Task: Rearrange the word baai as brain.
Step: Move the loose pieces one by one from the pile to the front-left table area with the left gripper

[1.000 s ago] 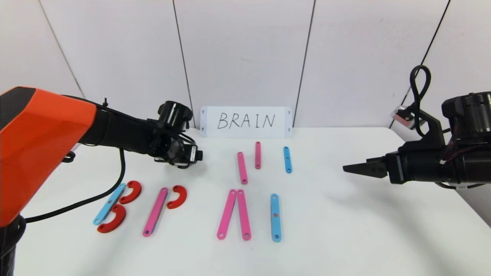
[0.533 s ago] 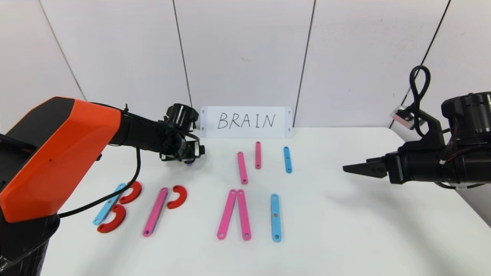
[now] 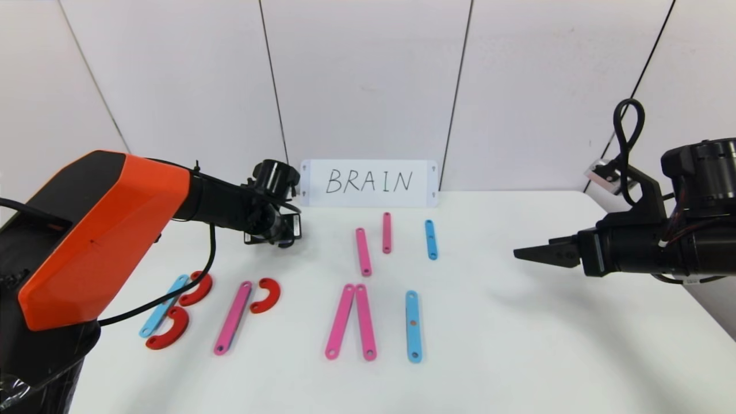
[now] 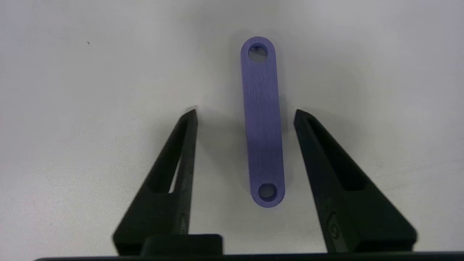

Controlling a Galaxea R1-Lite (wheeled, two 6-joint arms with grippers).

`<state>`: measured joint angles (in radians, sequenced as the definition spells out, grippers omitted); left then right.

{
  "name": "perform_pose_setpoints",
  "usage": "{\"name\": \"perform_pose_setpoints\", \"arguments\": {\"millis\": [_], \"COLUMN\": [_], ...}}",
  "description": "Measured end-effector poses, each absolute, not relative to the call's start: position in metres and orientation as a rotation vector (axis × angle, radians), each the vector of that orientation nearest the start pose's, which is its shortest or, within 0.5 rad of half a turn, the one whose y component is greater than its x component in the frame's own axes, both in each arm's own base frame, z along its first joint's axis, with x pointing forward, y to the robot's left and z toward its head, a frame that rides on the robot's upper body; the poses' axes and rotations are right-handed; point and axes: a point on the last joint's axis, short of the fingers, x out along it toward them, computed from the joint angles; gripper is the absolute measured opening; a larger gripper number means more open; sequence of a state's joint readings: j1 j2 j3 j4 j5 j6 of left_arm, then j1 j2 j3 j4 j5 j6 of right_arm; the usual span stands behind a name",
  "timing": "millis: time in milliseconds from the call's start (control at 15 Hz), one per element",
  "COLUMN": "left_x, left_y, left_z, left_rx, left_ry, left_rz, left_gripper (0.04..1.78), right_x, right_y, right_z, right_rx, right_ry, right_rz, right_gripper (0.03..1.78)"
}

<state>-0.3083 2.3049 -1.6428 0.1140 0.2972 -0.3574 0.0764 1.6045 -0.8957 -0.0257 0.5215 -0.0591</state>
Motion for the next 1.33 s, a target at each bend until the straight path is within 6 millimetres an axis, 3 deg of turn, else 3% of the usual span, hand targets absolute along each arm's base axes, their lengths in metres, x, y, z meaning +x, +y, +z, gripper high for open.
{"name": "perform_pose_setpoints", "arguments": {"millis": [133, 267, 600, 800, 1333], "left_x": [0.438, 0.438, 0.437, 0.429, 0.359], "left_y": [-0.133, -0.133, -0.131, -0.131, -0.139], "left_z": [0.104, 0.103, 0.105, 0.116, 0.167], "left_rx": [-0.109, -0.110, -0.113, -0.153, -0.370], "left_ry": [0.730, 0.730, 0.729, 0.734, 0.742], "left_rz": [0.121, 0.121, 0.139, 0.153, 0.320], "left_gripper": [0.46, 0.28, 0.27, 0.27, 0.27], "right_x": [0.267, 0.267, 0.267, 0.267, 0.268], "right_y": [0.032, 0.032, 0.032, 0.032, 0.032], "right_z": [0.181, 0.181, 0.181, 0.181, 0.180], "right_rx": [0.098, 0.098, 0.098, 0.098, 0.099], "right_ry": [0.658, 0.658, 0.658, 0.658, 0.661], "right_rz": [0.594, 0.594, 0.594, 0.595, 0.595], "right_gripper": [1.74, 1.74, 1.74, 1.74, 1.74]}}
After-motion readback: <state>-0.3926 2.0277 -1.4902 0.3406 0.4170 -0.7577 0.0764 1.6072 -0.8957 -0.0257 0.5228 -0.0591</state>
